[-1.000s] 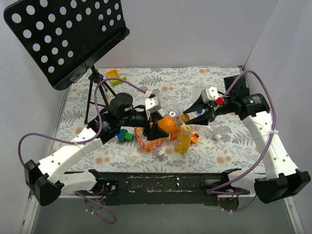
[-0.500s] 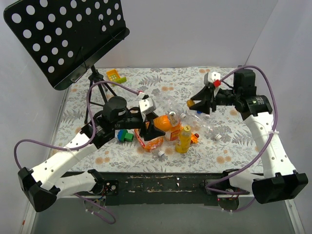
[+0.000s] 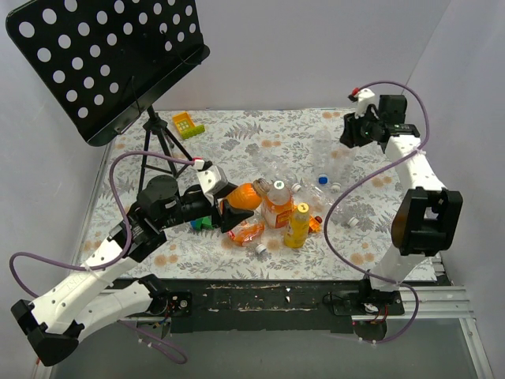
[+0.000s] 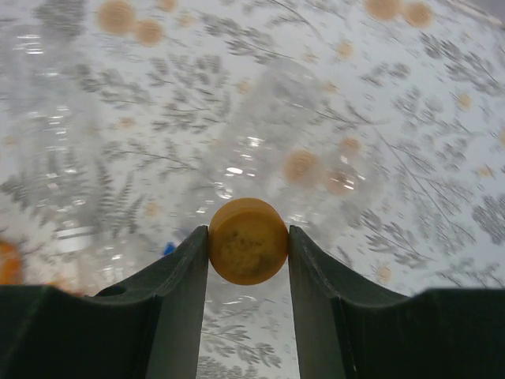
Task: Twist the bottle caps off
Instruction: Place the bottle cap at the corner of the board.
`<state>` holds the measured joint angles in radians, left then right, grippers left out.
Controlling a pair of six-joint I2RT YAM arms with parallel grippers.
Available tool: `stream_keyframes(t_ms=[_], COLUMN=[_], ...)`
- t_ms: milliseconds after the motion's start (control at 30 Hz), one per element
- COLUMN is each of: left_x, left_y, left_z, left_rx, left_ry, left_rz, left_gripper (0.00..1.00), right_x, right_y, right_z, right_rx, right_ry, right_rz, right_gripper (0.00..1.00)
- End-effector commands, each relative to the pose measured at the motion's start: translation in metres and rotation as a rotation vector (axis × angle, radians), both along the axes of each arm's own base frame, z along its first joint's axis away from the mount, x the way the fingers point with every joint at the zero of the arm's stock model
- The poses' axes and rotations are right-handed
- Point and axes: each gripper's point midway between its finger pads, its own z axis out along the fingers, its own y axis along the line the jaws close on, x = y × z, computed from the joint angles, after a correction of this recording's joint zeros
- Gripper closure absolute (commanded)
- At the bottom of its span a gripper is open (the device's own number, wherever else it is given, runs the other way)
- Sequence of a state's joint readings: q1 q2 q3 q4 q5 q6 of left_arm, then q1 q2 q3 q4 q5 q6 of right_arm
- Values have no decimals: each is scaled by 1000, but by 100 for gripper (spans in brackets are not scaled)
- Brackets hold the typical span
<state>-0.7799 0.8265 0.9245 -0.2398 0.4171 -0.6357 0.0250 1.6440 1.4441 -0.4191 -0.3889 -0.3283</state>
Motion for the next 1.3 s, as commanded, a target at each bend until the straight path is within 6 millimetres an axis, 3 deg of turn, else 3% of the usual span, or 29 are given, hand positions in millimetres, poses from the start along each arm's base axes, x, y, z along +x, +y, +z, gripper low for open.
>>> stream_keyframes(t_ms=[0,167,467,633,733,867,967,1267], left_x=[1,0,-3,-5,-6,-8,-9,-16], left_y=[6,8,10,11,11,10,9,7], left_z=[2,2,2,2,3,4,4,13], left_rx=[-31,-44,-62,-73,-81,-91,-95,-115], left_ry=[-8,-15,-9,3,7,14,18,1], left_rz=[36,39,43,41,39,29,23,-15], left_gripper=[100,100,100,100,100,100,100,100], right_x=[53,83,109,110,108,105,102,72], right_y=[-104,-164,-155,-153,-152,-150,-148,-147], right_z=[1,-52,-107,-128,-136,-140,-132,-75], right_rx=[-85,-185,-160,-154,-155,-150,-142,-171], right_ry=[-51,40,152,195,212,225,221,146], right_rz=[-312,-400,-367,-354,-345,-331,-323,-289], right_gripper=[97,96,89,84,75,62,54,35])
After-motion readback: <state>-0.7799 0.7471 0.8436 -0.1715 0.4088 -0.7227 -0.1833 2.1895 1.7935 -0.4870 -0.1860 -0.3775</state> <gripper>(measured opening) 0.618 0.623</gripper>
